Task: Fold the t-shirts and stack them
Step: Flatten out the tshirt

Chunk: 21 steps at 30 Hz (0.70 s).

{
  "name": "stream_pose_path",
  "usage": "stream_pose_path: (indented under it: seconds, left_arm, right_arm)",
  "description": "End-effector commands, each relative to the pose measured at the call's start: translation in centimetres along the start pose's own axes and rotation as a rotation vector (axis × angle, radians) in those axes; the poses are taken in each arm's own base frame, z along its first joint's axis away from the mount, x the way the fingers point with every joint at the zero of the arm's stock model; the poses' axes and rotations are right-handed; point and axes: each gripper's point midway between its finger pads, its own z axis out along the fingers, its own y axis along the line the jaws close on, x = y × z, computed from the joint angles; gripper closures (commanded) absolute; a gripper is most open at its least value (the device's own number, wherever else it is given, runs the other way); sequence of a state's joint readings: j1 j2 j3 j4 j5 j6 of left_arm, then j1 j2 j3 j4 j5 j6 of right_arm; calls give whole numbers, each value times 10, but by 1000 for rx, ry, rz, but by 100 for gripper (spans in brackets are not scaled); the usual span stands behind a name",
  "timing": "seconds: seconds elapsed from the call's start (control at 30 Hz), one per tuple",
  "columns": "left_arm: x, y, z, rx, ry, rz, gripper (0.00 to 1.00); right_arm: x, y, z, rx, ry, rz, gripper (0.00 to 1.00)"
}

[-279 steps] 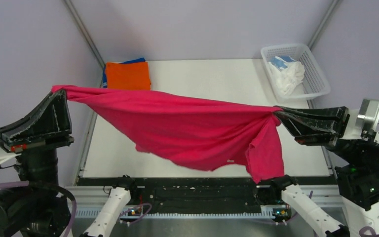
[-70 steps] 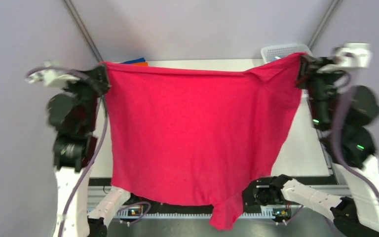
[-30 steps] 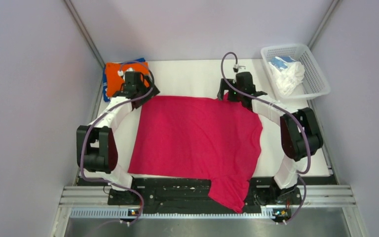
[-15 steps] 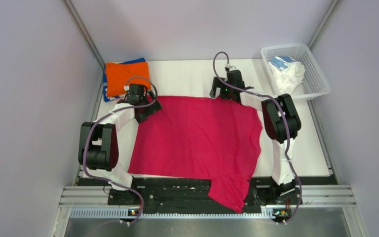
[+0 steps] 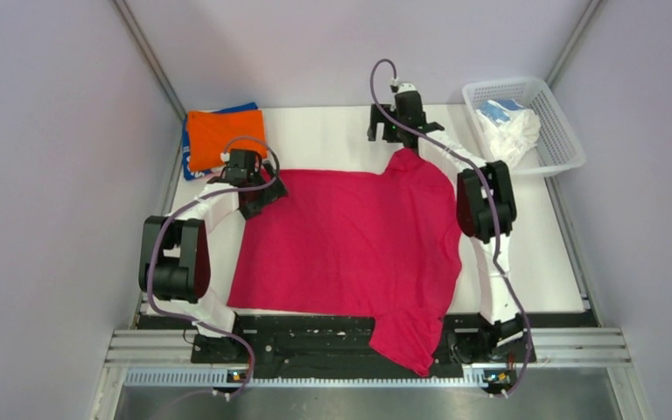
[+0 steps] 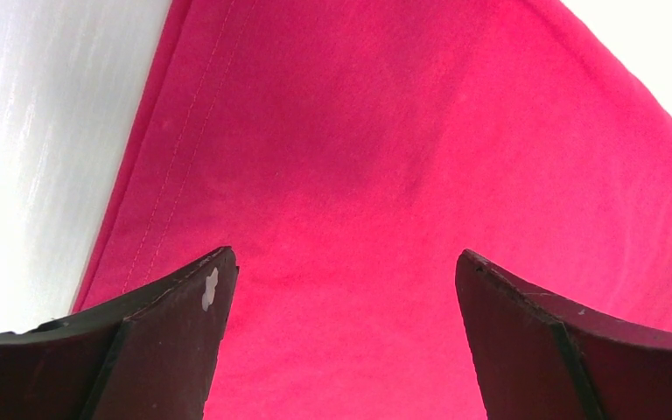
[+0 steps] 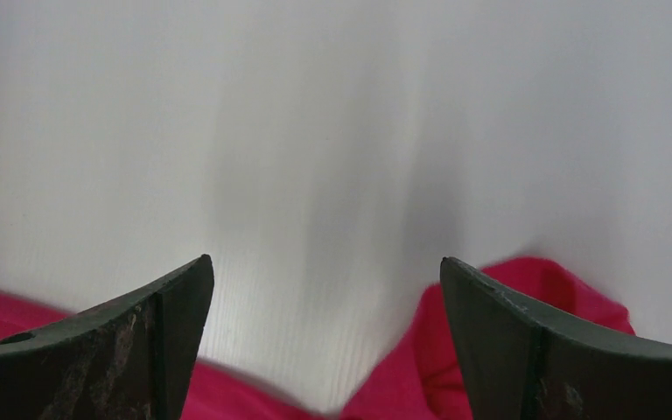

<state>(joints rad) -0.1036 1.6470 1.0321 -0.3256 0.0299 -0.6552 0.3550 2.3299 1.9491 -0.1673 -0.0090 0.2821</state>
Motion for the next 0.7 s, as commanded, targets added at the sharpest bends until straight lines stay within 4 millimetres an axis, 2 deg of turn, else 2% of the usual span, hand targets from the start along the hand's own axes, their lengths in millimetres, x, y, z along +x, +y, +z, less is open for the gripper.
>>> stream_pose_path:
  seconds: [0.0,0.1,0.17,0.23,0.3,0.43,0.5,0.57,0.67]
  left_arm:
    - [-10,-17,-18,59,-32,19,1]
    - [-1,-21,-20,84,-14,31,1]
    - [9,-20,-19,94,2,36,1]
    - [16,-17,-18,99,13,34,1]
    - [22,-13,-17,95,23,33,1]
    - [32,-5,-17,88,35,43,1]
    - [38,0,-16,83,40,39,1]
    - [42,3,-13,80,45,29,1]
    - [47,5,-9,77,61,20,1]
  right_arm:
    - [-28,-19,-79,127,-27,-16,1]
    - [11,-41,-137,225,29,39,1]
    - [46,-53,-179,283,74,110,1]
    - [90,-62,-215,310,129,182,1]
    - [131,-70,-247,332,176,237,1]
    - [192,-93,-306,435,272,283,2]
    - [221,-105,-326,489,325,297,6]
    - [238,-110,-338,512,352,335,14]
    - [255,-100,-338,457,374,400,30]
